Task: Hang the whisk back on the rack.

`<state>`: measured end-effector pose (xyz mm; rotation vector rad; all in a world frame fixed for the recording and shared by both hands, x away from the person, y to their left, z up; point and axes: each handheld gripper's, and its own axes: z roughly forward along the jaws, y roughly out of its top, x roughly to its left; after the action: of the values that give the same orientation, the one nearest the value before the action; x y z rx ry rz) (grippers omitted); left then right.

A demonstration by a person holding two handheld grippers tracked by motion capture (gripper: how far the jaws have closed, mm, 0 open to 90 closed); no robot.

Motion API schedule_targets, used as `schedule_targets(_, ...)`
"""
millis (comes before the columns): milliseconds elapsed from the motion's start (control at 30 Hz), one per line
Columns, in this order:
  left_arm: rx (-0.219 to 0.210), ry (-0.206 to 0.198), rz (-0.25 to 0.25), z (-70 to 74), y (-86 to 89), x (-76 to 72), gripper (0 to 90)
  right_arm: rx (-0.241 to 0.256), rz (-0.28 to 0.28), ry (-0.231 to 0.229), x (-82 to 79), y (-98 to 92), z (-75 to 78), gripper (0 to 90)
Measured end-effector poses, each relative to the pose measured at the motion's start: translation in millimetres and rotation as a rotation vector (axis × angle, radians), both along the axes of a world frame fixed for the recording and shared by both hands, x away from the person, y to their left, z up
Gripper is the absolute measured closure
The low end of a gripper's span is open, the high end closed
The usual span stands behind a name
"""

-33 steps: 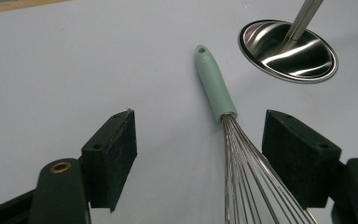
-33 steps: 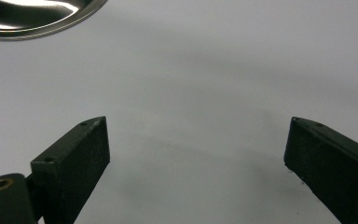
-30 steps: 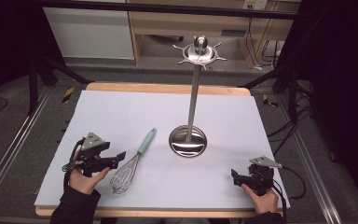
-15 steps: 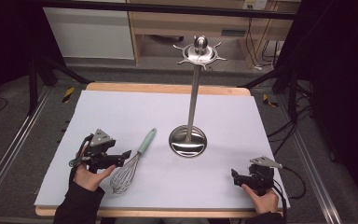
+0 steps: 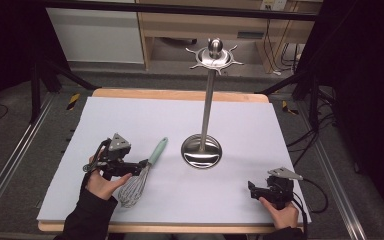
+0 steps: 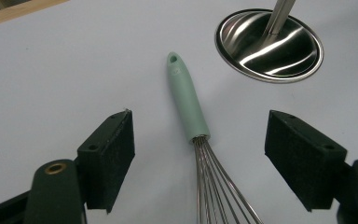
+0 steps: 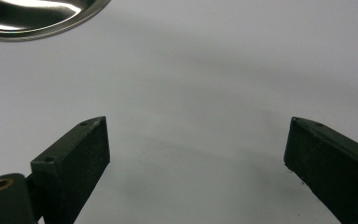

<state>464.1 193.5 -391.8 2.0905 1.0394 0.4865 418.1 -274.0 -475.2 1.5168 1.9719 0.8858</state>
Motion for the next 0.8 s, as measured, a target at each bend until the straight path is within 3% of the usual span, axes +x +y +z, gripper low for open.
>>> schedule_targets(233, 0.020, 0.008, -0.019, 6.7, -8.2, 3.9, 23.2, -0.003, -0.003, -0.001, -0.6, 0.4, 0.5, 7.3)
schedule_targets(667, 0.101, 0.069, -0.035, 15.3, -23.2, 19.8, 22.9, 0.000, 0.001, 0.004, 0.0, 0.8, 0.4, 7.3)
schedule_targets(800, 0.108, 0.074, -0.034, 15.7, -26.3, 23.4, 23.1, 0.003, 0.003, 0.003, -0.1, 0.7, 0.5, 7.4)
